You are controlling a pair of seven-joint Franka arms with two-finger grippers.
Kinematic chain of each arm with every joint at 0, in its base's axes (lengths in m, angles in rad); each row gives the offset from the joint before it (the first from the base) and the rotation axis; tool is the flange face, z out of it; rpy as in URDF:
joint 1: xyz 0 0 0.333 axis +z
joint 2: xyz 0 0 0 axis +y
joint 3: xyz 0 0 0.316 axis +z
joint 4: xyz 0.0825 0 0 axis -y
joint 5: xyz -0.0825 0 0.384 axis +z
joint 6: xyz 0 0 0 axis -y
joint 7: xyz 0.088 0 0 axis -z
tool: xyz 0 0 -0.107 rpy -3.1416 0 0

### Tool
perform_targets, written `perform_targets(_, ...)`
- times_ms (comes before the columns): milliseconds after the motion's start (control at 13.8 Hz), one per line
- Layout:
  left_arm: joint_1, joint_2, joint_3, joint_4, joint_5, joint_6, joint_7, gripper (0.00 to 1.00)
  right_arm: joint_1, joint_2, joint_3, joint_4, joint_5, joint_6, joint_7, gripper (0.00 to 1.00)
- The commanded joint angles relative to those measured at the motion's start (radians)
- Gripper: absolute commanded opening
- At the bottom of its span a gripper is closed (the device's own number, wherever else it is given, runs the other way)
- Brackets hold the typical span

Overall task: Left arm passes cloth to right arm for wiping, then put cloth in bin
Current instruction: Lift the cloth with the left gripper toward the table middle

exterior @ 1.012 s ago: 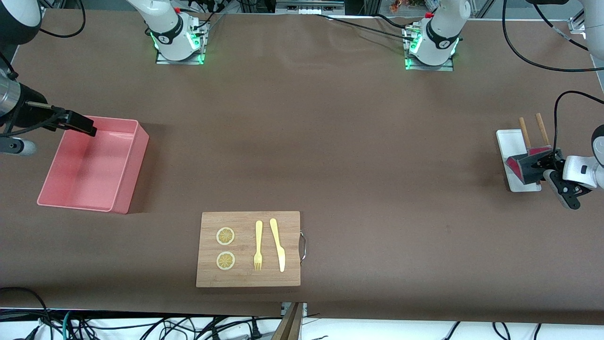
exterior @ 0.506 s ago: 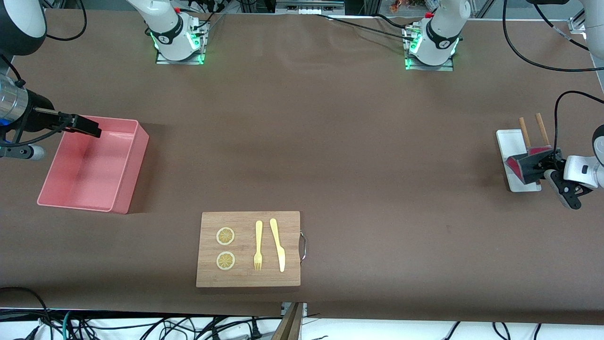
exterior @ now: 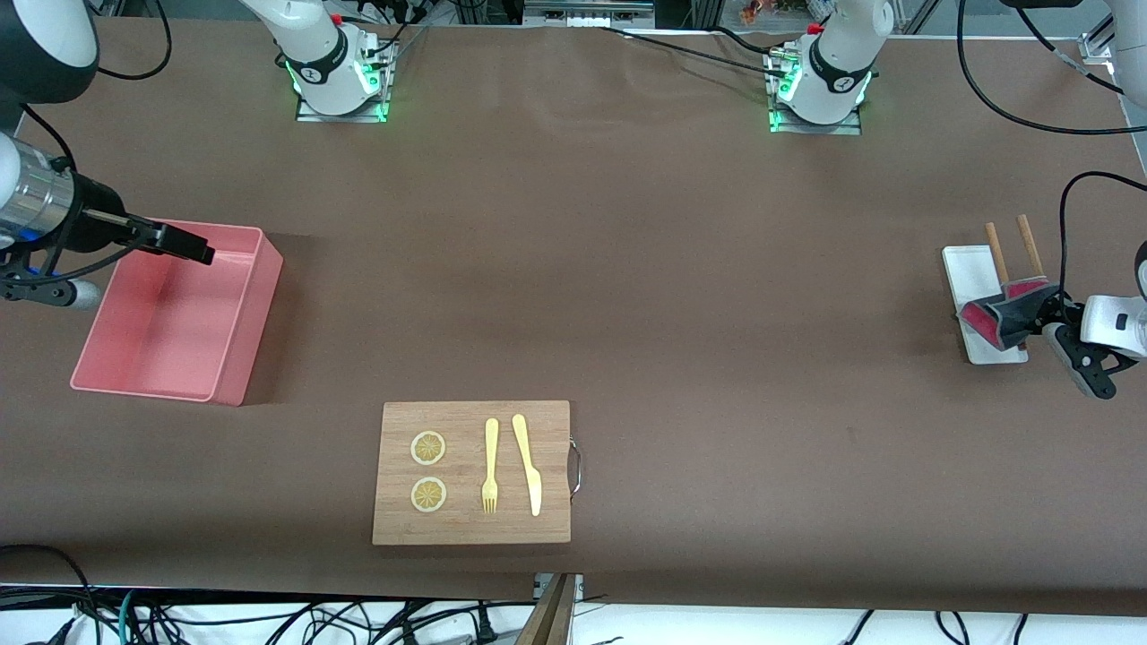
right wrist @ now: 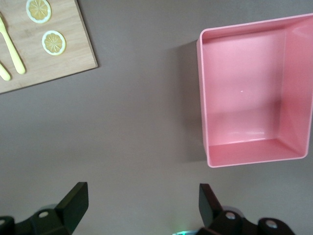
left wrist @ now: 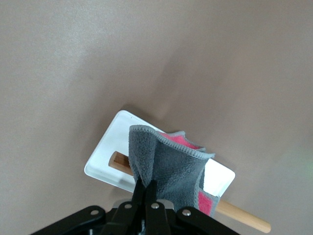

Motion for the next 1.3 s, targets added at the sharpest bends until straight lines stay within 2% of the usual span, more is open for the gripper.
perform_targets(0,-0.005,-0.012,-0.002,0.072,-0.006,-0.108,0.02,0.0,0.029,0.017,0.002,0.014,0.021,0.025,0.069,1.0)
perform_targets(145,-0.022,-0.012,-0.008,0.157,-0.004,-0.22,0.02,0.0,0.053,0.026,0.002,0.014,0.058,0.048,0.138,1.0)
perform_targets(506,-0.142,-0.012,-0.013,0.322,-0.01,-0.447,-0.041,0.0,0.108,0.057,0.003,0.014,0.079,0.109,0.244,1.0)
perform_targets(651,-0.203,-0.012,-0.018,0.385,-0.021,-0.519,-0.115,0.0,0.125,0.078,0.003,0.014,0.148,0.149,0.308,1.0)
perform_targets(795,-0.281,-0.012,-0.021,0.418,-0.038,-0.544,-0.207,0.0,0.161,0.101,0.003,0.014,0.158,0.191,0.381,1.0)
perform_targets(940,-0.352,-0.012,-0.022,0.419,-0.11,-0.562,-0.34,0.0,0.199,0.121,0.003,0.014,0.158,0.218,0.435,1.0)
perform_targets(1084,-0.424,-0.014,-0.022,0.418,-0.241,-0.578,-0.522,0.0,0.228,0.133,0.003,0.014,0.164,0.252,0.524,1.0)
perform_targets(1229,-0.493,-0.012,-0.024,0.419,-0.372,-0.578,-0.76,0.0,0.251,0.15,0.003,0.014,0.214,0.296,0.624,1.0)
